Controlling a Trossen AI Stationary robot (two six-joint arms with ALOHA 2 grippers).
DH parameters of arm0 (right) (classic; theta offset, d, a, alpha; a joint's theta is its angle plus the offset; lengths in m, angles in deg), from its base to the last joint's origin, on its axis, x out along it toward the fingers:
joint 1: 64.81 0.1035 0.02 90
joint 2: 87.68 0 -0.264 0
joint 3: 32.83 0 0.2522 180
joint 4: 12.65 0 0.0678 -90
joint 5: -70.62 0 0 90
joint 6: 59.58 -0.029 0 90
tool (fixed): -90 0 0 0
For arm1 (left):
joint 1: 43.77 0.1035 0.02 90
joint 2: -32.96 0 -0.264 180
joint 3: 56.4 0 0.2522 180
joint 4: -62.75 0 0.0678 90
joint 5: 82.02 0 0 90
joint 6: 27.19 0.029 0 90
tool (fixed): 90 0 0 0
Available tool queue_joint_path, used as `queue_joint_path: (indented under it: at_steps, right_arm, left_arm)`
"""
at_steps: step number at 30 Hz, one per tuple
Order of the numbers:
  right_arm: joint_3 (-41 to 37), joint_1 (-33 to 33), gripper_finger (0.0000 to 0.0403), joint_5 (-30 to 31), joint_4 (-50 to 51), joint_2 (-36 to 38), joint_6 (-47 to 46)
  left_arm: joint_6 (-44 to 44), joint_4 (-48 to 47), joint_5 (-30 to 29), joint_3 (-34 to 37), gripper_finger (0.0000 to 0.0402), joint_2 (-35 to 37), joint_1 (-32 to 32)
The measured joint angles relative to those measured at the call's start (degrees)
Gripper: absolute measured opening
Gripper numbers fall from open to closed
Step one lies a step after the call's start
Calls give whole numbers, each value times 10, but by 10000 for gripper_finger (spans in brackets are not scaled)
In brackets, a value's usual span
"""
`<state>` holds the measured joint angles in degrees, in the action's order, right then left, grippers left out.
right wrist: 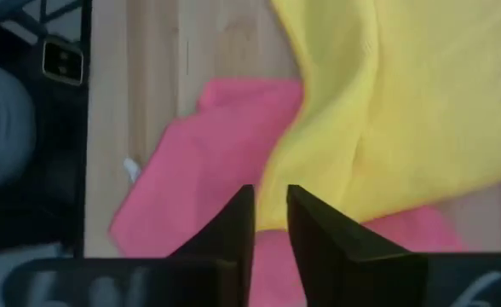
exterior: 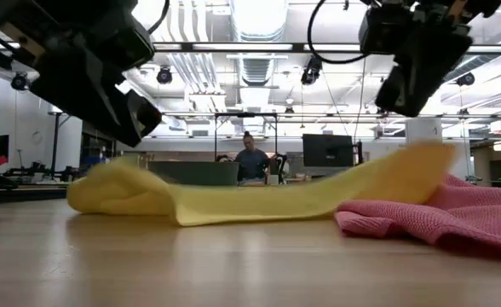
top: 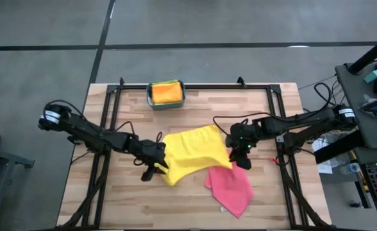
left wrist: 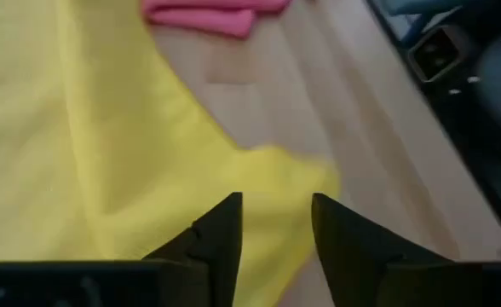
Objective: Fold microfiber towels
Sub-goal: Fold the yellow towel
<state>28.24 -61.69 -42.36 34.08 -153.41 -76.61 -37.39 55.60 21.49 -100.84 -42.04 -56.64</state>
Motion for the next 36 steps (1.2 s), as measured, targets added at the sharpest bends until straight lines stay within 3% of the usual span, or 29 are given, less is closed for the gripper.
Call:
queue_joint_path:
  at_steps: [5, 10, 17, 25, 28, 36]
  right_arm:
    - [1, 0, 119, 11, 15, 0, 13]
    - [1, -4, 131, 154, -29, -8, 61]
    - [2, -37, 94, 176, -157, -71, 128]
    - [2, -85, 36, 181, -299, -208, 172]
    - [15, -104, 14, 181, -302, -251, 175]
    - [39, -132, 9, 197, -246, -291, 196]
  left_arm:
    - [0, -1, 6, 0, 138, 27, 0]
    - [14, -58, -17, 0, 139, 83, 13]
    - [-45, -216, -177, 3, 139, 126, 17]
    - [-59, -206, -197, 9, 139, 105, 16]
    - [-59, -207, -207, 8, 139, 98, 16]
    - [-59, -203, -222, 8, 139, 95, 16]
